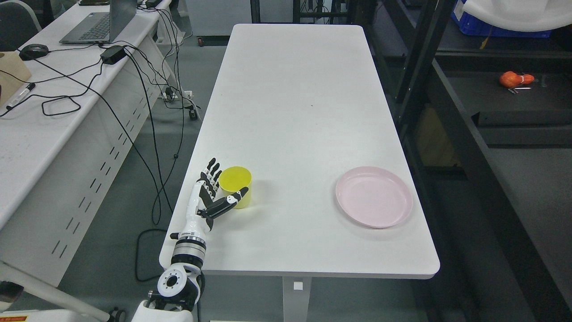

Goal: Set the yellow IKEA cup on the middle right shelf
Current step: 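Close the left hand around the yellow cup and grip it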

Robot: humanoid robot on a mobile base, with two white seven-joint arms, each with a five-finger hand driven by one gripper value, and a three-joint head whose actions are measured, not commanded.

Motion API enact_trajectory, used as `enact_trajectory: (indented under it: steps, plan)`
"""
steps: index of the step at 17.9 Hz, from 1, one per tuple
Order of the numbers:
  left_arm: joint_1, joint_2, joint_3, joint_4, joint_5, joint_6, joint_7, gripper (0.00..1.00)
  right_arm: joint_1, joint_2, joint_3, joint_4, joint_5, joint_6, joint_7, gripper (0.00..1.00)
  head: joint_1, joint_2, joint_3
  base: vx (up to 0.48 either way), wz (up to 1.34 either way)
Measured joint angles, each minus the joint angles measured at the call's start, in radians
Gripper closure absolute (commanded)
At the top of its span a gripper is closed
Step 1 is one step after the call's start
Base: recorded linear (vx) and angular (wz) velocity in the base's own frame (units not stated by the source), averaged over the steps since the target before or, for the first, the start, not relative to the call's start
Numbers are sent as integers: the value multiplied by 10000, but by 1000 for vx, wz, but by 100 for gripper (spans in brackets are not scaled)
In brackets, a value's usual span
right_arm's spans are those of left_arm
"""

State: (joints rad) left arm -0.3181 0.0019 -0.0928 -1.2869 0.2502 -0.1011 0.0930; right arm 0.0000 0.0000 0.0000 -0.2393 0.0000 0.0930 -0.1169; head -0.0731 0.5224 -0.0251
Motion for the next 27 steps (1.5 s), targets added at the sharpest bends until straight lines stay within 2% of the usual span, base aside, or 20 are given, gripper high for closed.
enact_trajectory:
  steps: [5,7,11,14,15,18,27]
  plan:
    - [-653,-7,-156,778,-18,321,-20,2,0,0,0,0,0,-1,0,1,0,0,0,0,0]
    - [-912,-9,-188,1046,-23,368,-20,10,0,0,0,0,0,-1,0,1,0,0,0,0,0]
    - [-1150,-12,-220,1440,-22,433,-21,55,0,0,0,0,0,-1,0,1,0,0,0,0,0]
    - [-1179,-13,-149,1633,30,-301,-22,95,0,0,0,0,0,-1,0,1,0,0,0,0,0]
    - [-1172,-14,-112,1690,92,-700,-22,100,0,0,0,0,0,-1,0,1,0,0,0,0,0]
    - [-1007,-16,-10,1681,331,-1684,-10,100,0,0,0,0,0,-1,0,1,0,0,0,0,0]
    - [377,-18,75,61,537,-2084,-32,100,0,0,0,0,0,-1,0,1,0,0,0,-3,0]
